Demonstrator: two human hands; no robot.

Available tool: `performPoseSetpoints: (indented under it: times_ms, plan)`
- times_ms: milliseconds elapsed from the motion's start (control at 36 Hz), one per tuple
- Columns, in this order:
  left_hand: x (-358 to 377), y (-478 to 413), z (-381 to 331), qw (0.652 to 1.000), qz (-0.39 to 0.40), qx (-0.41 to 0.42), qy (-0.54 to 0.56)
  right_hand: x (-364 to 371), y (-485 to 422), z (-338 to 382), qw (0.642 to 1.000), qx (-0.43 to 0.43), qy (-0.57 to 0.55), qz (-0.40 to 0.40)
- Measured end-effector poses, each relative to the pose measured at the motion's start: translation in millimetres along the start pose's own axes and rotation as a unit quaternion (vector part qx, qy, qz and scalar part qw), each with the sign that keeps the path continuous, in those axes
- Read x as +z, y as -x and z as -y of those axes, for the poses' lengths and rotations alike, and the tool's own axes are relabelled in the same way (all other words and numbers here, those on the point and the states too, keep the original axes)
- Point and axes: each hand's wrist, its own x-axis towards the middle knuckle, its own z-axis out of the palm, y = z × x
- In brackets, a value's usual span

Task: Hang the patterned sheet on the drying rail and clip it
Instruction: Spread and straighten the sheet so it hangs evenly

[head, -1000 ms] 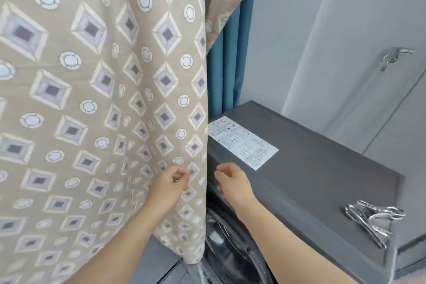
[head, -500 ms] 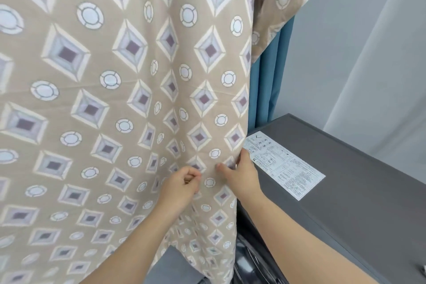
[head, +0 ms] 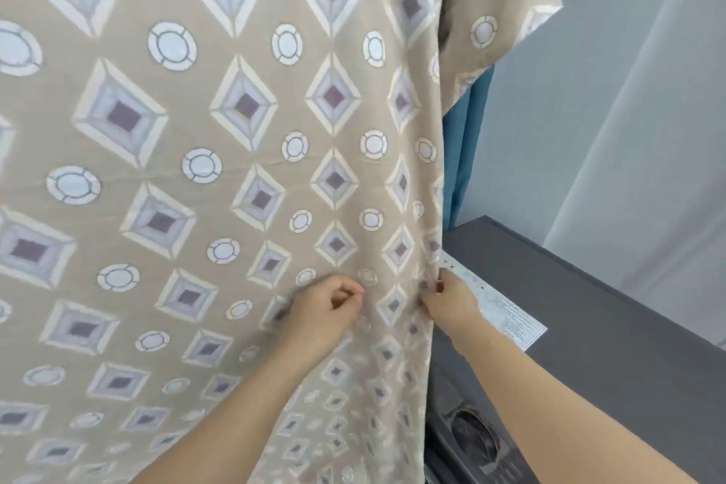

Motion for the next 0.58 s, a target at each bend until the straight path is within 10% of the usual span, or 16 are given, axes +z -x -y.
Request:
performPoseSetpoints:
  times_ms: [250, 444, 583]
  plan:
    - [-13, -15, -45, 0.996, -0.050, 0.075, 0.007, 5, -9, 40, 0.988, -0.083, -0.069, 0.112]
    - [-20, -21, -71, 0.990, -0.070, 0.117, 0.019, -9, -23, 39, 0.980, -0.108, -0.133, -0.099]
    - [-17, -23, -74, 0.989, -0.089, 0.120, 0.012, -3, -24, 41, 0.982, -0.032, -0.135, 0.125]
